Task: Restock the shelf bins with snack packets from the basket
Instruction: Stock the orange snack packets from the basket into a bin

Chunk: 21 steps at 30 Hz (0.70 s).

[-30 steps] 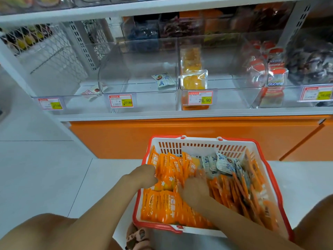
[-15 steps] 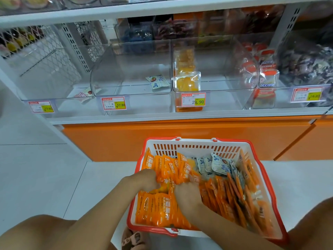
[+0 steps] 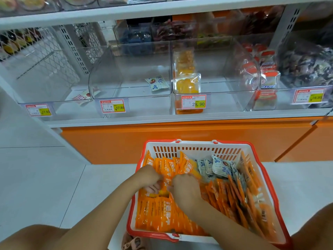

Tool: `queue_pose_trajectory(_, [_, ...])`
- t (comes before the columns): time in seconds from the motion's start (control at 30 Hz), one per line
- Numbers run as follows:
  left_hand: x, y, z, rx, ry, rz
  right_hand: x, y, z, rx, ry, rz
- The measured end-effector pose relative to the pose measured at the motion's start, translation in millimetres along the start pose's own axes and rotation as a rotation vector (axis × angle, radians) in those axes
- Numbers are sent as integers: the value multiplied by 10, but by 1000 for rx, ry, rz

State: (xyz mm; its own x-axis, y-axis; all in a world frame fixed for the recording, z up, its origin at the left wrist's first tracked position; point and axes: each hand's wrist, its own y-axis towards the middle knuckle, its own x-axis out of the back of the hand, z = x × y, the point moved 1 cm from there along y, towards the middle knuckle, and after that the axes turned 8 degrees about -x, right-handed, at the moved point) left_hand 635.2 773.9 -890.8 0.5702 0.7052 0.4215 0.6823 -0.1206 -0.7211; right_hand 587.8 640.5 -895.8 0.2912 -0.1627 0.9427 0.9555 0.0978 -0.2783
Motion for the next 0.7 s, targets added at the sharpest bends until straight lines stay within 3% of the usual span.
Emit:
queue_pose_trajectory(0.1, [-27,-31,-49,23,-127,42,-11,25,-5,-21,272,45])
queue_pose_trajectory(0.23, [-17,-64,-8,119,-110,86,-78,65,-79,-71,610,88])
queue_pose_trajectory(0.3, [16,-75,-44,118,-99,78,2,65,-63,7,593,52])
queue_pose_trajectory(0.4, [106,-145,-115,89,-276,154,279,29,14,293,481,-60])
queue_pose_trajectory(0.5, [197,-253,-210,3,-437,207,576,9,23,510,363,-67])
queue_pose_trajectory(0.6, [334,-392,-386,-193,-469,114,844,22,-80,428,470,-135])
queue_pose_trajectory(0.7, [496,-550,-588,-445,-357,3,1182,47,-233,135,784,-400])
